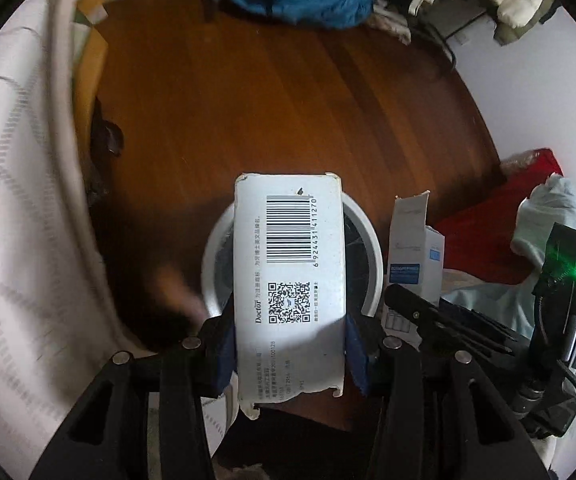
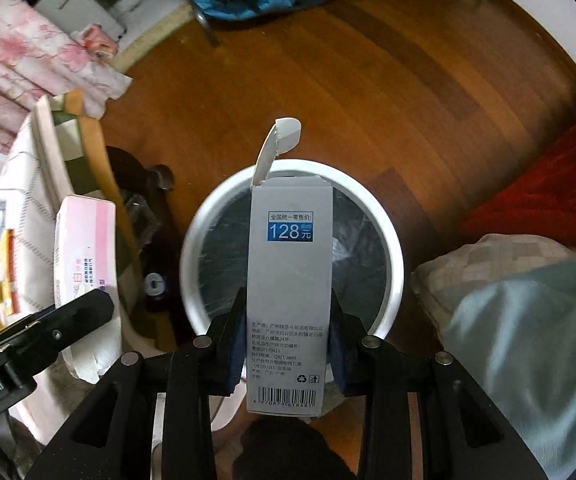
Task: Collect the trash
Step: 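Carry both white boxes over the trash bin and open both tools, then move both tools back over the table, then grasp the crumpled receipt with the left tool while the right tool grasps the yellow HAOMAO pack, then carry receipt and yellow pack over the trash bin and open both tools, then move both tools back over the table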
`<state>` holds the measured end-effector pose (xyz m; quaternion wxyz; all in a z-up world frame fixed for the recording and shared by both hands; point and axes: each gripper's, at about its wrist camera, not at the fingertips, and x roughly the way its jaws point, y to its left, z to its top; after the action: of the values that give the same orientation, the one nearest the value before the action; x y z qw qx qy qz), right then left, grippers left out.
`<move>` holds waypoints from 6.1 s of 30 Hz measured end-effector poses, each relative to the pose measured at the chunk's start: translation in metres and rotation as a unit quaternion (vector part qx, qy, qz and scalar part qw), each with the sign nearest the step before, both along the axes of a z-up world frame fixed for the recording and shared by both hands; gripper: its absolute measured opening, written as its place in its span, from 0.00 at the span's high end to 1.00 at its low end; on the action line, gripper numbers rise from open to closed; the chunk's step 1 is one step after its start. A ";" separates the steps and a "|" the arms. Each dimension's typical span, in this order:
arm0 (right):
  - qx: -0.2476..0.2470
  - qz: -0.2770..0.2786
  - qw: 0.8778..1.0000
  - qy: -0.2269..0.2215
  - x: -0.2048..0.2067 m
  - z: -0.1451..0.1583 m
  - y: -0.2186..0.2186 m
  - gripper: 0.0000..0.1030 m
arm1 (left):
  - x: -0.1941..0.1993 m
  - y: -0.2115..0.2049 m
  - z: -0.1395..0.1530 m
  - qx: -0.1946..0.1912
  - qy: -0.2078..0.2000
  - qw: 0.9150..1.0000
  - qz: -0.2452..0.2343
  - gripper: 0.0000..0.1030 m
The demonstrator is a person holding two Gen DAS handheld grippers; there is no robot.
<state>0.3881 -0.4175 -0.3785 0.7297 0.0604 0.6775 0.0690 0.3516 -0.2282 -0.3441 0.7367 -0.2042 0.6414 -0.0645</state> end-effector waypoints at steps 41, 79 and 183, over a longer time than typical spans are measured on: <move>-0.008 -0.008 0.991 -0.132 -0.079 0.202 0.041 0.03 | -0.069 0.056 0.194 0.185 -0.178 0.965 0.058 0.05; -0.067 0.213 0.974 -0.047 -0.082 0.049 0.377 0.43 | -0.227 0.318 0.028 0.177 -0.031 0.965 0.193 0.07; 0.017 0.024 0.983 -0.183 -0.064 0.226 0.105 0.05 | -0.093 0.117 0.203 0.212 -0.190 0.953 0.105 0.07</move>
<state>0.3238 -0.3123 -0.1527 0.8383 0.0429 0.5326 0.1085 0.2589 -0.1113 -0.1410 0.8738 -0.0941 0.4635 0.1132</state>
